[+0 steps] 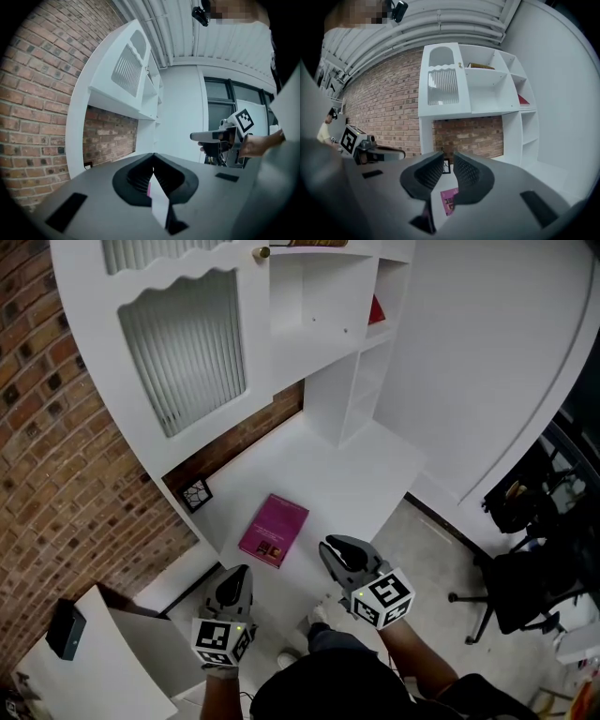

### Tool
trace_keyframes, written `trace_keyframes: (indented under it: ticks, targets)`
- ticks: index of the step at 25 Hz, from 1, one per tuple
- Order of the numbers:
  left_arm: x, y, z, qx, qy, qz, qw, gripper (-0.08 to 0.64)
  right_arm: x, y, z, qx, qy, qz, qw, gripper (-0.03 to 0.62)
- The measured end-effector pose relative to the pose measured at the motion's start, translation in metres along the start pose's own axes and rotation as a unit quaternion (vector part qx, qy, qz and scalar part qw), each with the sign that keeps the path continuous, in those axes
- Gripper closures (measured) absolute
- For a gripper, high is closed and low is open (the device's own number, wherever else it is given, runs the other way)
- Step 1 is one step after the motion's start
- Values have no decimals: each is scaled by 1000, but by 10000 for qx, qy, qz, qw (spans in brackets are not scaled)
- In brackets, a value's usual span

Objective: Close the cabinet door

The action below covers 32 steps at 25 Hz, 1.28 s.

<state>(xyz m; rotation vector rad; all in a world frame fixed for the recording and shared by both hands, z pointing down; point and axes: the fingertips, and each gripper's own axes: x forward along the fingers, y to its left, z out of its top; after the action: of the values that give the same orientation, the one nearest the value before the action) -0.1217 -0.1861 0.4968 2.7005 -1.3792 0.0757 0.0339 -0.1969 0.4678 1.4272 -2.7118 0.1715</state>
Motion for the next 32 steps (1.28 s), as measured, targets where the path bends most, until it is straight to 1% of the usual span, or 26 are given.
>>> trace_keyframes:
  ticks: [5, 9, 13, 16, 27, 30, 32]
  targets:
    - [-8, -13, -16, -31, 108, -188, 9998, 551, -18, 11, -23, 10, 150, -140, 9998, 520]
    - [-14, -21, -27, -71, 238, -292, 9993, 551, -27, 24, -36, -181, 281, -235, 9992, 520]
    - [-20, -27, -35, 10, 360, -398, 9986, 551, -33, 37, -44, -298, 352, -214, 9987, 520]
    - [-22, -29, -32, 39, 322, -428, 9986, 551, -36, 43, -46, -299, 352, -165, 9988, 520]
    - [-26, -38, -35, 27, 424, -486, 9979, 551, -43, 47, -44, -412, 367, -140, 9984, 523]
    - [-27, -39, -35, 27, 442, -468, 9979, 551, -44, 45, -44, -316, 313, -126, 9989, 523]
    - [-28, -40, -33, 38, 406, -438, 9982, 551, -45, 43, -44, -151, 276, -111, 9994, 523]
